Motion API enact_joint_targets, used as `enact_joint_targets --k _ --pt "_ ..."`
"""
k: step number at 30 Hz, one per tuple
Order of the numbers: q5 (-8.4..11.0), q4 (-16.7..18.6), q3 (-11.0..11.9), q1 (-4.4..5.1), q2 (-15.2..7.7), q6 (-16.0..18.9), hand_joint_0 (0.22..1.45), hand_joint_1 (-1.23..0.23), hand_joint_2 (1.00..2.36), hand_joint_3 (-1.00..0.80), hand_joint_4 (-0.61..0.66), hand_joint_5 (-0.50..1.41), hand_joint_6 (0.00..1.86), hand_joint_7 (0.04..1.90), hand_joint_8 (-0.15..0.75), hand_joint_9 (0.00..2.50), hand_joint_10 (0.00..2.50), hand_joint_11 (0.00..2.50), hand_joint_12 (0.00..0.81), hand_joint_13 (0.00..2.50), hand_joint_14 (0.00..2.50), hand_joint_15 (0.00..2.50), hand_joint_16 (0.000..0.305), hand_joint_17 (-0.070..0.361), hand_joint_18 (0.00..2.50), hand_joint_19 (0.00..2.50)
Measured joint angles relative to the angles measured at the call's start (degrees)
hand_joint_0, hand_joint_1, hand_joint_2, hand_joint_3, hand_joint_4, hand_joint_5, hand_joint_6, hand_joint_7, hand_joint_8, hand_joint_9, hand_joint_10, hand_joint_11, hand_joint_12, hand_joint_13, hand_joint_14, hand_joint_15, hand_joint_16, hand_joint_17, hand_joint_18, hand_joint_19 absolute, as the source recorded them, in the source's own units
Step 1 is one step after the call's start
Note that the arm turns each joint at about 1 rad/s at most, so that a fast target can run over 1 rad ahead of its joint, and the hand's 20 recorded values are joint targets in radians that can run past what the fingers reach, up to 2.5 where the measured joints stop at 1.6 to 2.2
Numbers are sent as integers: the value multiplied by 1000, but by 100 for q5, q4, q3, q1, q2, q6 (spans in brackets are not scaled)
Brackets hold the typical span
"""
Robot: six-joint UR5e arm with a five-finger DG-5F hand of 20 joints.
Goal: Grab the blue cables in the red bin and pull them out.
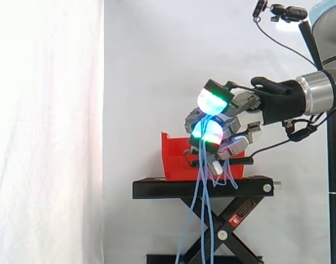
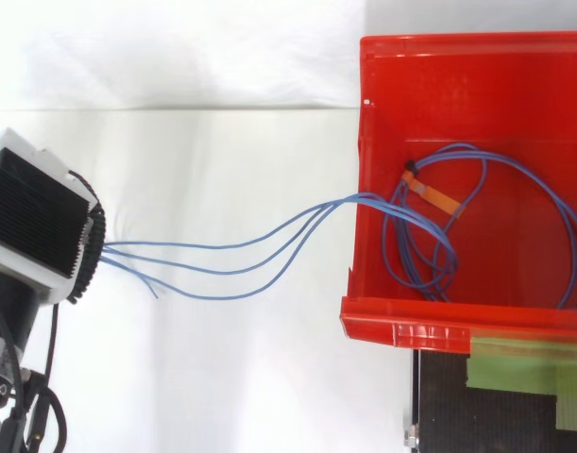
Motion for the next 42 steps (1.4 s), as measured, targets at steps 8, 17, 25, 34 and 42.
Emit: enact_joint_targets --k 8,17,25,34,42 --pt "-4 22 2 -4 0 0 645 -655 1000 -1000 51 789 465 693 224 1299 992 1652 365 1477 8 1523 62 140 916 707" --pt "-4 19 2 -6 -1 0 680 -756 1000 -1000 29 823 671 659 215 1315 1248 1623 351 1488 10 1543 59 133 917 708" --pt "-4 17 -1 -6 -1 -4 818 -885 1000 -1000 15 777 705 675 175 1293 1191 1722 305 1461 13 1577 53 119 870 738" --pt "-4 150 2 0 0 -40 878 -944 1000 -1000 6 651 769 592 177 1198 1280 1671 297 1442 14 1570 52 118 861 741" --pt "-4 237 23 1 0 -44 871 -969 1000 -1000 8 592 807 559 178 1135 1294 1635 301 1413 14 1560 53 119 840 742"
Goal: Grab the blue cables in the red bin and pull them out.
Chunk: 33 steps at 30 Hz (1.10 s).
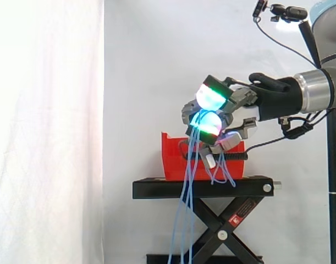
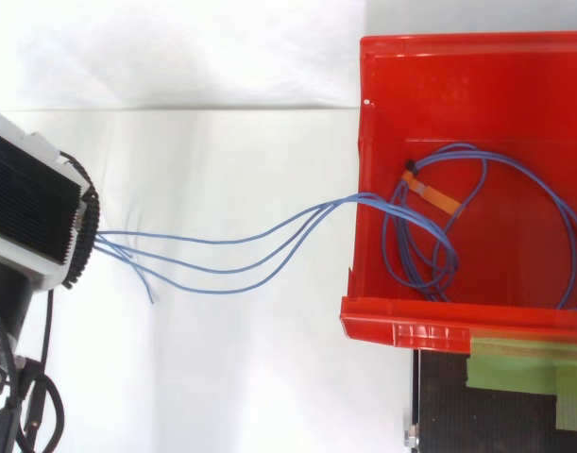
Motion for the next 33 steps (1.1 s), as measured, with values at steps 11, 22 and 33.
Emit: enact_joint_targets --k 11,22,33 --pt "-115 109 58 -3 0 -164 808 -998 1000 -1000 34 540 882 515 191 1071 1371 1552 318 1405 11 1539 54 122 824 739" --pt "-235 410 60 -31 -4 -544 806 -1022 1000 -1000 41 510 918 491 196 1033 1417 1539 313 1401 12 1523 55 123 817 740" --pt "-237 418 61 -34 -3 -554 792 -1051 1000 -1000 53 472 956 462 205 966 1461 1492 320 1380 11 1528 56 125 812 747"
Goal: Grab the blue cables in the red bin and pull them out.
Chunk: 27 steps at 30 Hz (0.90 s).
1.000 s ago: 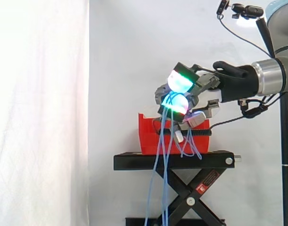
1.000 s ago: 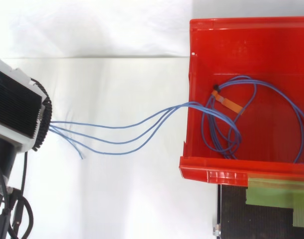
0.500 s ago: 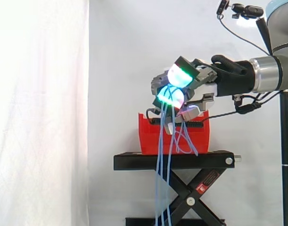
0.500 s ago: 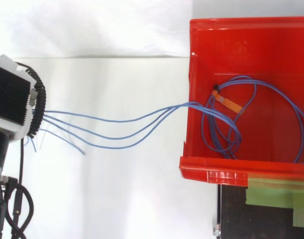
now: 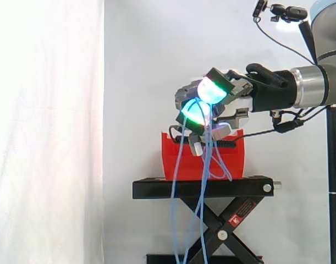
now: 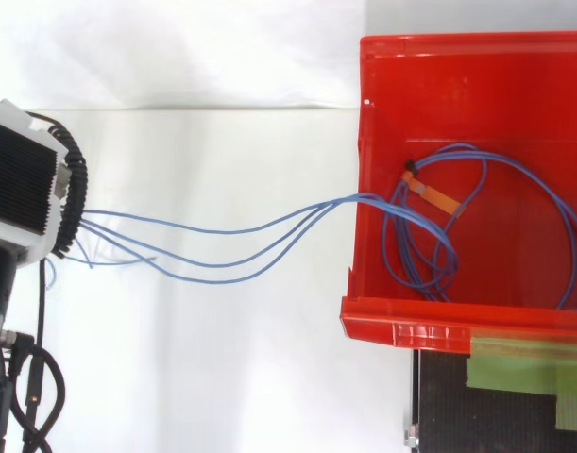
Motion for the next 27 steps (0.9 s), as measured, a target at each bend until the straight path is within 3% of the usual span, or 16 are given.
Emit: enact_joint_targets --k 9,27 --pt "0 0 0 1 2 0 788 -1058 1000 -1000 59 455 975 457 203 931 1492 1453 321 1368 9 1520 56 125 806 756" --pt "0 -6 0 9 -3 0 663 -757 1000 -1000 91 515 800 470 239 983 1484 1375 369 1411 6 1489 62 141 863 742"
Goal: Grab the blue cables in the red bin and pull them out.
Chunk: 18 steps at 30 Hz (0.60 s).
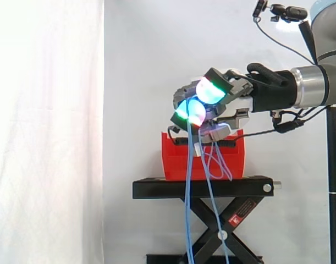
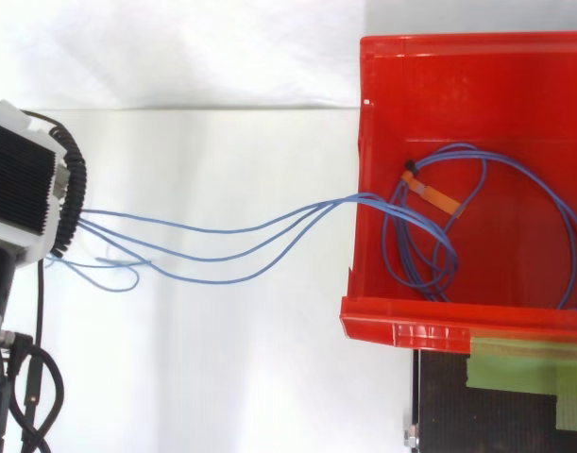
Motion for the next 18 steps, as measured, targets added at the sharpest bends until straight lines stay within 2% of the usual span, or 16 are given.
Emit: enact_joint_targets --k 6,13,18 --pt "0 0 -2 0 3 0 619 -688 1000 -1000 130 563 722 490 264 1016 1453 1359 398 1425 5 1463 66 149 881 727" --pt "0 -2 -4 0 4 0 590 -589 1000 -1000 148 740 475 645 279 1123 1280 1484 427 1441 7 1457 69 156 904 723" --pt "0 -7 -5 0 6 0 593 -595 1000 -1000 152 813 355 711 277 1167 1240 1502 424 1445 7 1442 69 155 903 723"
